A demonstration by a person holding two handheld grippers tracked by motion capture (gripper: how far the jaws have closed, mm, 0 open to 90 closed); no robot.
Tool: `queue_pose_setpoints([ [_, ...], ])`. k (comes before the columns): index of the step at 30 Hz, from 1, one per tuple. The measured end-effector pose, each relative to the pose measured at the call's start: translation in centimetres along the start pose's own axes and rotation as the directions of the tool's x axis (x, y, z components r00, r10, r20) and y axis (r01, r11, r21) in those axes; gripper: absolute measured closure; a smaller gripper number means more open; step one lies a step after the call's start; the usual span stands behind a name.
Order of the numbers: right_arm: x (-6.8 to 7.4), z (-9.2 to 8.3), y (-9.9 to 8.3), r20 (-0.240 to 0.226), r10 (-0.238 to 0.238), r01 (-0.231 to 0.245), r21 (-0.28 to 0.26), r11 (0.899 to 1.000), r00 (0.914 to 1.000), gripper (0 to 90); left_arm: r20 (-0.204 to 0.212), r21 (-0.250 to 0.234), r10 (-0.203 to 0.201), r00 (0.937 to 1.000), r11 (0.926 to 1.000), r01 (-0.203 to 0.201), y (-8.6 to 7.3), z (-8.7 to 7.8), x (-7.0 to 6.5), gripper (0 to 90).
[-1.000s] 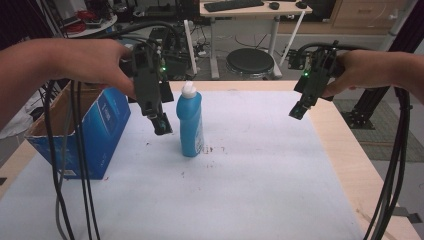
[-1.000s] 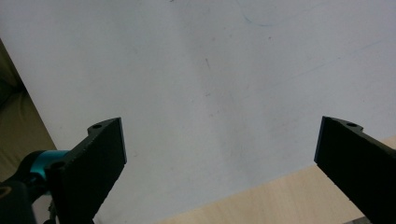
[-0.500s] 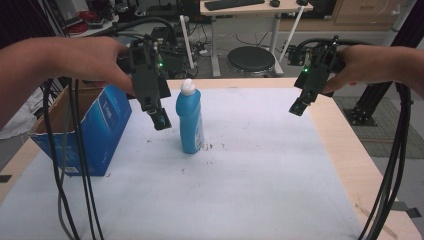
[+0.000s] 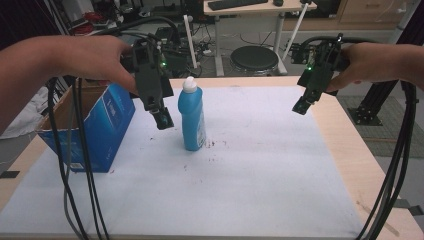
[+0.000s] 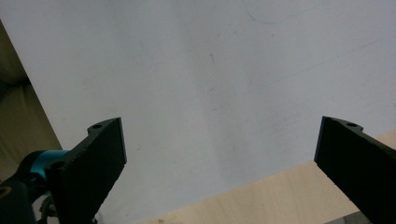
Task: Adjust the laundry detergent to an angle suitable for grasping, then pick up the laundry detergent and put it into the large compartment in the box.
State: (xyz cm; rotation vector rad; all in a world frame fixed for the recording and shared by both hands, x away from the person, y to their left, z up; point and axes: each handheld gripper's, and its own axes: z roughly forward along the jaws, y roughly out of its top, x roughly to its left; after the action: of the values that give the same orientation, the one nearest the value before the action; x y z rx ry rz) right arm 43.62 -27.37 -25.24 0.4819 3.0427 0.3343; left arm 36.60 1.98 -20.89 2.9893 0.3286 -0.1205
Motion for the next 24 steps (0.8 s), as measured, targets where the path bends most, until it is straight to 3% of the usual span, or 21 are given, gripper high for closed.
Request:
queue_pose_setpoints([
  [8, 0.0, 0.0, -0.2, 0.005, -0.006, 0.006, -0.005, 1.0, 1.0, 1.2, 0.0, 0.006, -0.033, 0.9995, 0.9994, 0.033, 0.3, 0.0, -0.2, 1.8],
  [13, -0.1, 0.2, -0.2, 0.01, 0.004, -0.004, -0.005, 1.0, 0.9999, 1.2, -0.014, 0.008, -0.117, 0.993, 0.9931, 0.117, 0.2, 0.1, 0.3, 1.8],
  [15, -0.1, 0.2, -0.2, 0.011, 0.005, -0.005, -0.005, 1.0, 0.9999, 1.2, -0.014, 0.005, -0.13, 0.9914, 0.9915, 0.13, 0.2, 0.2, 0.3, 1.8],
  [17, -0.2, 0.2, -0.1, 0.009, -0.001, 0.001, -0.006, 1.0, 1.0, 1.2, -0.017, -0.006, -0.2, 0.9796, 0.9797, 0.2, 0.1, 0.4, 0.8, 1.8],
  [20, -0.2, 0.2, -0.1, 0.01, 0.006, -0.006, -0.006, 1.0, 0.9999, 1.2, -0.017, -0.004, -0.223, 0.9747, 0.9749, 0.223, 0.1, 0.5, 0.9, 1.8],
  [21, -0.4, 0.4, 0.0, 0.008, 0.003, -0.003, -0.005, 1.0, 1.0, 1.2, -0.004, 0.01, -0.3, 0.9538, 0.9538, 0.3, 0.0, 0.9, 1.3, 1.8],
  [22, -0.4, 0.4, 0.0, 0.008, 0.003, -0.003, -0.005, 1.0, 1.0, 1.2, -0.004, 0.01, -0.3, 0.9538, 0.9538, 0.3, 0.0, 0.9, 1.3, 1.8],
  [24, -0.4, 0.5, 0.1, 0.007, 0.001, -0.001, -0.003, 1.0, 1.0, 1.2, -0.004, 0.0, -0.346, 0.9384, 0.9384, 0.346, -0.2, 0.9, 1.6, 1.8],
])
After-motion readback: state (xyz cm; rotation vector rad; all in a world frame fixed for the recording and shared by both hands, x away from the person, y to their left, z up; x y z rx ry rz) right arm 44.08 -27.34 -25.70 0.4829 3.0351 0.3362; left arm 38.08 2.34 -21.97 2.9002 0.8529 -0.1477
